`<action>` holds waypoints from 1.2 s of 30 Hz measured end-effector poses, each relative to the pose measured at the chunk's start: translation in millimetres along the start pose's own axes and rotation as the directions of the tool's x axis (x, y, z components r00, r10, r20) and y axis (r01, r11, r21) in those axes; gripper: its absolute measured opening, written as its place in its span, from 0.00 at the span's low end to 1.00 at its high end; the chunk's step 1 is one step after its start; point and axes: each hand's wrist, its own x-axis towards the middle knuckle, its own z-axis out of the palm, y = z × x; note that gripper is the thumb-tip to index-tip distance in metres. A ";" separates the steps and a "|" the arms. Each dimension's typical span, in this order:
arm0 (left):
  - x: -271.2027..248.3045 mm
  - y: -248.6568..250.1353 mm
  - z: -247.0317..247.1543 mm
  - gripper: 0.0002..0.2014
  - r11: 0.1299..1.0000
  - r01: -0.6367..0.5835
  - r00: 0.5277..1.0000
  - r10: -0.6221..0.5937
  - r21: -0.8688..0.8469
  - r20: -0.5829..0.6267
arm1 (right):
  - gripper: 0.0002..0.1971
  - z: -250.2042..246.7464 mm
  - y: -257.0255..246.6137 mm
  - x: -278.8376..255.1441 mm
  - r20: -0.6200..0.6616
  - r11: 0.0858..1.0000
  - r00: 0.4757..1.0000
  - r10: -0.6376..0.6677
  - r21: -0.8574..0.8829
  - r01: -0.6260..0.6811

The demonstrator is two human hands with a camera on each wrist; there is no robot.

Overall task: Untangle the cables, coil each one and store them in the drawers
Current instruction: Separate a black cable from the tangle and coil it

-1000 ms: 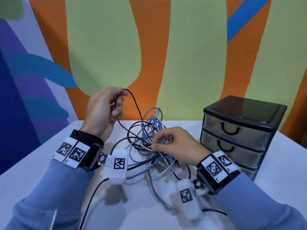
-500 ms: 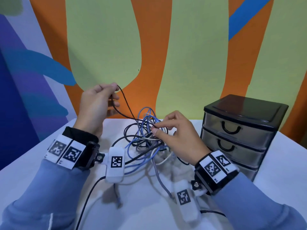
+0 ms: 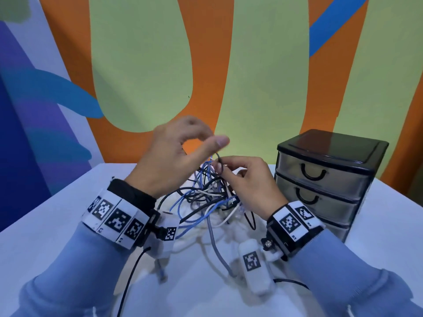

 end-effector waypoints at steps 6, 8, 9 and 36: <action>-5.4 -14.3 2.1 0.09 0.964 0.244 0.904 -0.265 0.105 0.335 | 0.06 -6.8 -7.0 -1.3 0.053 0.999 0.998 -0.019 -0.028 0.020; -5.7 -15.6 4.9 0.09 0.966 0.242 0.914 -0.260 0.096 0.312 | 0.05 -4.5 -9.7 -2.3 0.080 0.999 0.996 -0.039 0.030 0.037; -5.4 -15.4 5.7 0.08 0.966 0.242 0.916 -0.258 0.090 0.307 | 0.05 -3.5 -11.1 -2.4 0.087 0.997 0.995 -0.048 0.057 0.043; 2.4 -48.9 -21.2 0.09 0.907 0.341 0.721 -0.421 -0.248 -0.551 | 0.30 -7.2 -12.3 -2.7 0.085 0.999 0.996 -0.032 0.019 0.031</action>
